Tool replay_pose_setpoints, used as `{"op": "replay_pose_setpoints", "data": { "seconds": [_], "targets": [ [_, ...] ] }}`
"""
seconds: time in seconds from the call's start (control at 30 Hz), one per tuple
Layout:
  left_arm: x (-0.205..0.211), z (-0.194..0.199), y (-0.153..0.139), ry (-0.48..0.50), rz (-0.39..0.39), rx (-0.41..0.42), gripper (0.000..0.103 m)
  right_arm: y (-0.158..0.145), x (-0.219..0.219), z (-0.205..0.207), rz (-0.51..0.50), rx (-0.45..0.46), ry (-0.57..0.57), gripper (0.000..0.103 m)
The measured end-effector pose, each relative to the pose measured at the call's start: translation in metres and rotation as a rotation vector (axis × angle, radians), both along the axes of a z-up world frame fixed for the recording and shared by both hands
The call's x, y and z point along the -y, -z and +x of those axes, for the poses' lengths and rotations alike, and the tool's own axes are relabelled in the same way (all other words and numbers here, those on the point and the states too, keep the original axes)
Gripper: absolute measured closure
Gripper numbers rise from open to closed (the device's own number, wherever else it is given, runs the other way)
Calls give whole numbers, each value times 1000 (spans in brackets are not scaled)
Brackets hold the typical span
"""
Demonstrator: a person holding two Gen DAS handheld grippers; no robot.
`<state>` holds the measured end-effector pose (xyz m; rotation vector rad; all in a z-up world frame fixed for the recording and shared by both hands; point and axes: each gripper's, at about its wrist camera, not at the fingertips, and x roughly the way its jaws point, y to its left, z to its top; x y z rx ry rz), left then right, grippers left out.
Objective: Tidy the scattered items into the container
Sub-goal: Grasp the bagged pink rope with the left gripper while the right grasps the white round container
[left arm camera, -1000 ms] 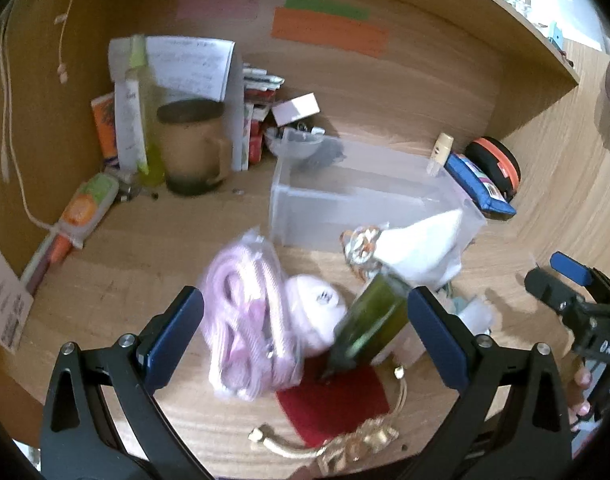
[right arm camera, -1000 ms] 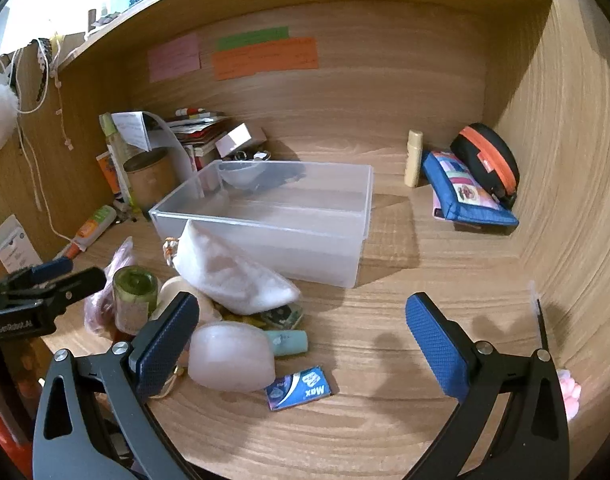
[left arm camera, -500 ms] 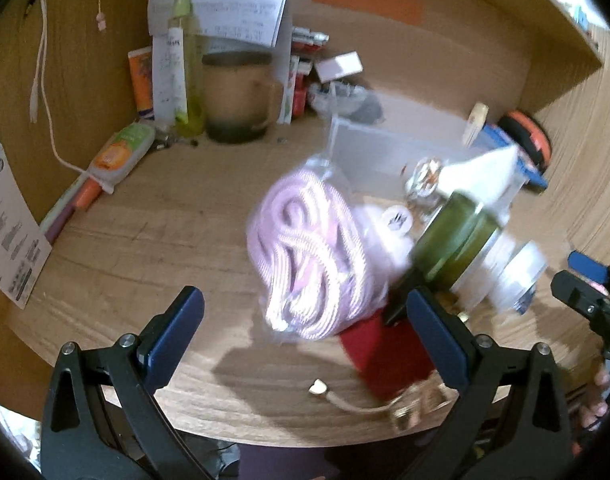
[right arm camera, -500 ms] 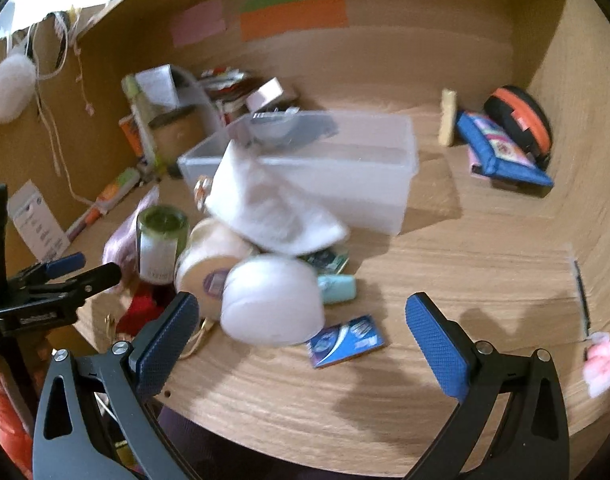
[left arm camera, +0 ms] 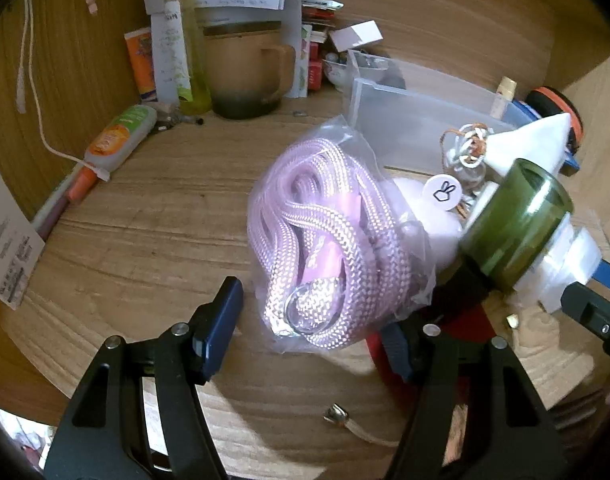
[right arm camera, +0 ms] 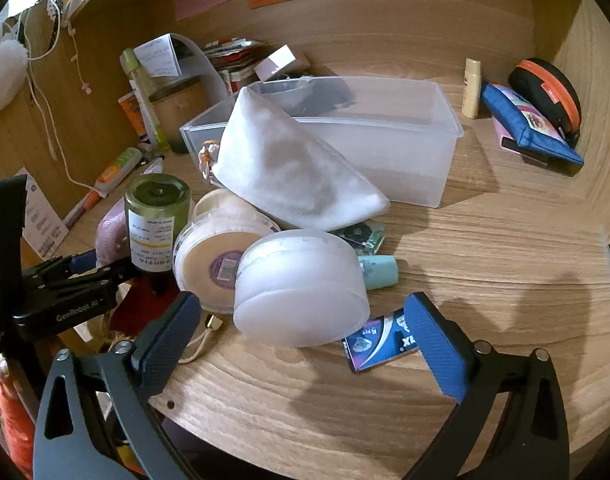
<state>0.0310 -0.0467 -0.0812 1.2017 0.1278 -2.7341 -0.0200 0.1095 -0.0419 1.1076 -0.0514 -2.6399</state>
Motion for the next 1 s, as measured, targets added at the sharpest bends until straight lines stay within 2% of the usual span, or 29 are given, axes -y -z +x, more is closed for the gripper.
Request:
{"op": "replay_pose_setpoints", "data": {
  "seconds": [0.13, 0.2, 0.23, 0.27, 0.5, 0.73, 0.9, 1.0],
  "targets": [
    [-2, -2, -4, -42, -63, -16, 38, 0, 7, -2, 35, -11, -4, 21],
    [-1, -2, -7, -63, -78, -27, 44, 1, 8, -3, 40, -11, -12, 32],
    [0, -3, -9, -69, -85, -31, 52, 1, 9, -4, 43, -9, -13, 34],
    [1, -4, -10, -75, -92, -37, 56, 2, 9, -5, 49, -10, -10, 40],
    [17, -8, -27, -102, -84, -93, 65, -1, 6, -5, 33, -25, -15, 40],
    [33, -10, -47, -24, 45, -127, 73, -20, -2, -1, -12, -88, -21, 40],
    [33, -8, -66, 25, 87, -155, 75, -37, -10, -2, -20, -128, -6, 40],
    [30, -6, -75, 35, 67, -177, 75, -46, -16, -5, -30, -148, 1, 40]
  ]
}}
